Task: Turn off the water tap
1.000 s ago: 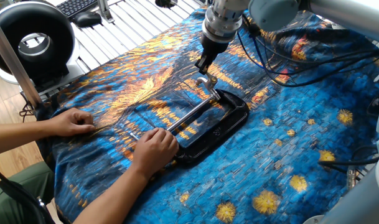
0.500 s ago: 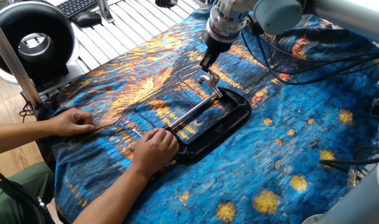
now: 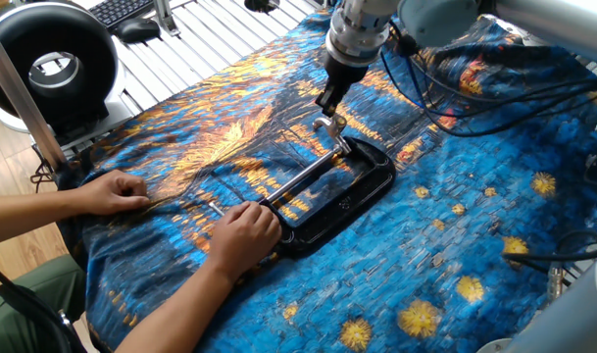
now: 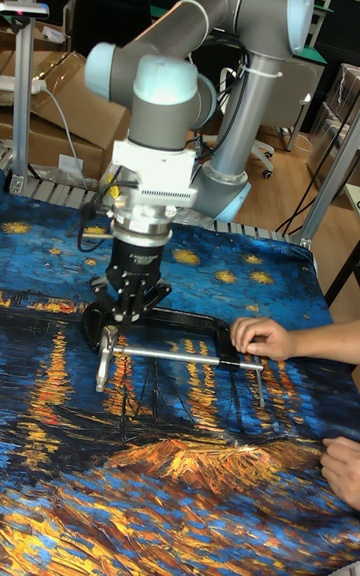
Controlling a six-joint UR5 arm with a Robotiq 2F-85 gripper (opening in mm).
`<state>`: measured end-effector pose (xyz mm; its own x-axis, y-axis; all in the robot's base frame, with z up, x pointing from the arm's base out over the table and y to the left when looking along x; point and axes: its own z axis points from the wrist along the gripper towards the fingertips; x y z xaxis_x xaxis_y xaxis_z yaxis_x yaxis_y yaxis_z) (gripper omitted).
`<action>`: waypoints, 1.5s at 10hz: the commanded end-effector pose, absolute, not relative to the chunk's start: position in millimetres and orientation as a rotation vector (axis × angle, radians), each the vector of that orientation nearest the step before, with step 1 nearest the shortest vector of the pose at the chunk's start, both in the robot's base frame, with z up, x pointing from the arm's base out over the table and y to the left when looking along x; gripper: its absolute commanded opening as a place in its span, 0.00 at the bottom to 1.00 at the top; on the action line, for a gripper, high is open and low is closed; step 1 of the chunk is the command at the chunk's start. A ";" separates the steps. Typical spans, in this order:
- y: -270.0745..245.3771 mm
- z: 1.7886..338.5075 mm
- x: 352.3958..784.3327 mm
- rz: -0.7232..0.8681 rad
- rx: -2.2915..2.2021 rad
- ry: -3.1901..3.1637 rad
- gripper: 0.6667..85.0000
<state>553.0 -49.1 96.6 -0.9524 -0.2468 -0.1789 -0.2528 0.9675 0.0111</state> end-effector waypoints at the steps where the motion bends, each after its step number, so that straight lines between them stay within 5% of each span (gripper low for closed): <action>1: -42.0 119.6 531.1 0.093 -0.251 3.011 0.01; 11: -55.2 170.6 492.3 0.057 0.040 3.036 0.01; 15: -58.3 152.4 485.9 0.031 0.037 3.073 0.01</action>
<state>487.0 -58.2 158.8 -0.9971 0.0207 -0.0731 0.0192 0.9996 0.0208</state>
